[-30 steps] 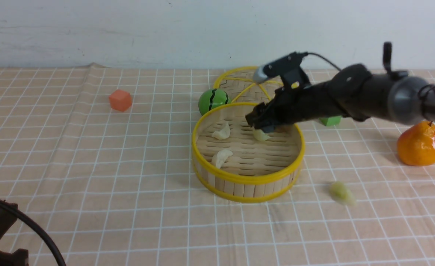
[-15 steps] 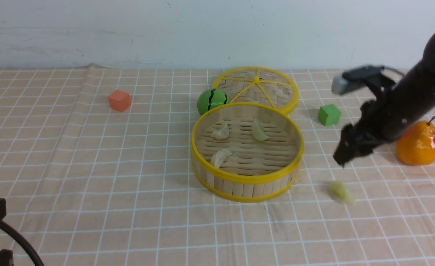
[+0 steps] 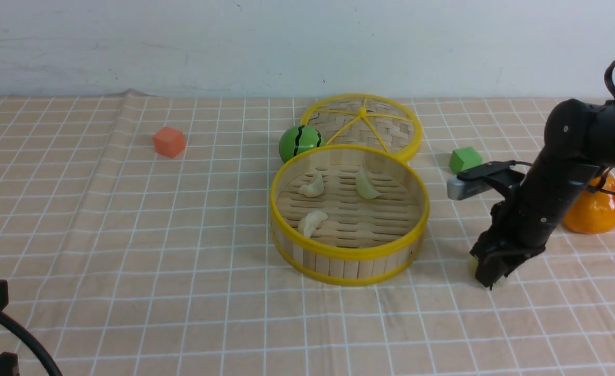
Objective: Put the dumplings into the steamer on the table with the brown tablecloth.
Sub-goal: 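Place the dumpling in the bamboo steamer basket with the right gripper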
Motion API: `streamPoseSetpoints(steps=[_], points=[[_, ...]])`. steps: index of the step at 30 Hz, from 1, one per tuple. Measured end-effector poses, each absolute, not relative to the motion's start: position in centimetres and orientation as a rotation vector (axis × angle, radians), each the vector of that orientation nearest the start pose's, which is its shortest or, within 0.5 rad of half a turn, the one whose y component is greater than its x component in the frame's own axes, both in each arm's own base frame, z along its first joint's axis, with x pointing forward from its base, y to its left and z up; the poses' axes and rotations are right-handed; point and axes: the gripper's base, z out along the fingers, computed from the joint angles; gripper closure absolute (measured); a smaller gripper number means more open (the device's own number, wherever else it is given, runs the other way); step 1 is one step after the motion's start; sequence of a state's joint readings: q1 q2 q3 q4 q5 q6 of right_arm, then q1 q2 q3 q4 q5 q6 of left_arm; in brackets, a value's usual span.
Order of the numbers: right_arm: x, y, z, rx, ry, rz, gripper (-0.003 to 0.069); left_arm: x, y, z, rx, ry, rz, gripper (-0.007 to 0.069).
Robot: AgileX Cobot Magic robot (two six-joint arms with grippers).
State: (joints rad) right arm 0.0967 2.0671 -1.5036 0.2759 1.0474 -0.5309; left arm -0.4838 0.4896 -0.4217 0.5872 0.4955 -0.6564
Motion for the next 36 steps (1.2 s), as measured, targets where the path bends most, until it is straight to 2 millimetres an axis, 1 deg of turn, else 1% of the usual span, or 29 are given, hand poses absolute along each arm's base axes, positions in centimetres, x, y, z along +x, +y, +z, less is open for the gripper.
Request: streamPoseSetpoints(steps=[1,2,3,4,5,6,8,9,10,11,12,14,15,16,17,19,20,21,22,24,25,27,28,29,31,32,34,35,36], points=[[40.3,6.2,17.3,-0.748,2.940,0.355,0.0434,10.0,-2.5,28.2,0.177,1.954,-0.138,0.0638],[40.3,6.3,18.2,-0.759,2.949,0.381,0.0435,10.0,-2.5,28.2,0.174,1.954,-0.140,0.0637],[40.4,6.4,18.3,-0.757,2.949,0.386,0.0435,10.0,-2.5,28.2,0.174,1.954,-0.140,0.0637],[40.8,6.8,20.5,-0.721,2.906,0.442,0.0435,10.0,-2.5,28.2,0.165,1.954,-0.147,0.0637],[40.8,6.9,20.8,-0.715,2.902,0.452,0.0435,10.0,-2.5,28.2,0.165,1.953,-0.149,0.0637],[41.2,7.6,23.3,-0.679,2.820,0.535,0.0435,10.0,-2.6,28.3,0.162,1.949,-0.155,0.0637],[41.4,8.8,26.3,-0.667,2.700,0.633,0.0435,10.0,-2.6,28.3,0.165,1.940,-0.163,0.0637],[41.5,9.1,26.7,-0.665,2.678,0.654,0.0435,10.0,-2.6,28.4,0.165,1.940,-0.163,0.0637],[41.5,9.7,27.6,-0.679,2.622,0.690,0.0435,10.0,-2.7,28.4,0.166,1.937,-0.165,0.0637],[41.6,11.6,28.9,-0.740,2.492,0.752,0.0435,10.0,-2.7,28.4,0.167,1.936,-0.166,0.0637],[41.6,12.4,29.2,-0.759,2.450,0.775,0.0435,10.0,-2.7,28.4,0.167,1.935,-0.167,0.0637],[41.8,14.5,28.8,-0.855,2.351,0.784,0.0435,10.0,-2.7,28.4,0.168,1.934,-0.168,0.0637],[41.9,14.9,28.5,-0.877,2.336,0.779,0.0435,10.0,-2.7,28.4,0.167,1.934,-0.168,0.0637],[42.3,16.3,27.1,-0.947,2.298,0.759,0.0435,10.0,-2.7,28.4,0.166,1.934,-0.168,0.0636],[42.3,16.4,27.0,-0.953,2.296,0.756,0.0435,10.0,-2.7,28.4,0.166,1.934,-0.168,0.0636],[43.1,17.6,23.9,-1.010,2.316,0.694,0.0435,10.0,-2.7,28.4,0.166,1.934,-0.168,0.0634],[43.3,17.9,22.9,-1.021,2.336,0.671,0.0435,10.0,-2.7,28.4,0.166,1.934,-0.168,0.0634],[43.7,17.9,21.4,-1.025,2.381,0.631,0.0433,10.0,-2.7,28.4,0.166,1.934,-0.168,0.0631],[43.8,17.7,20.6,-1.016,2.413,0.612,0.0426,10.0,-2.7,28.4,0.166,1.934,-0.168,0.0630],[43.9,17.5,20.0,-0.992,2.460,0.569,0.0397,10.0,-2.7,28.4,0.166,1.934,-0.168,0.0628],[44.0,17.2,20.0,-0.969,2.494,0.539,0.0355,10.0,-2.7,28.4,0.166,1.934,-0.168,0.0627],[44.1,17.0,20.9,-0.937,2.523,0.513,0.0298,10.0,-2.7,28.4,0.166,1.934,-0.169,0.0626],[44.1,17.0,21.1,-0.933,2.524,0.510,0.0285,10.0,-2.7,28.4,0.166,1.934,-0.169,0.0626],[44.2,16.9,22.6,-0.903,2.540,0.489,0.0244,10.0,-2.7,28.4,0.166,1.934,-0.169,0.0624],[43.8,16.6,26.0,-0.837,2.569,0.474,0.0212,10.0,-2.7,28.4,0.166,1.934,-0.169,0.0623],[43.8,16.6,26.2,-0.831,2.574,0.472,0.0211,10.0,-2.7,28.4,0.166,1.934,-0.169,0.0624],[43.1,15.8,33.0,-0.755,2.505,0.397,0.0225,10.0,-2.7,28.4,0.166,1.934,-0.169,0.0624],[42.9,15.8,33.2,-0.749,2.506,0.399,0.0229,10.0,-2.7,28.4,0.165,1.934,-0.169,0.0624],[41.9,15.0,37.8,-0.694,2.410,0.335,0.0266,10.0,-2.7,28.4,0.165,1.934,-0.170,0.0624]])
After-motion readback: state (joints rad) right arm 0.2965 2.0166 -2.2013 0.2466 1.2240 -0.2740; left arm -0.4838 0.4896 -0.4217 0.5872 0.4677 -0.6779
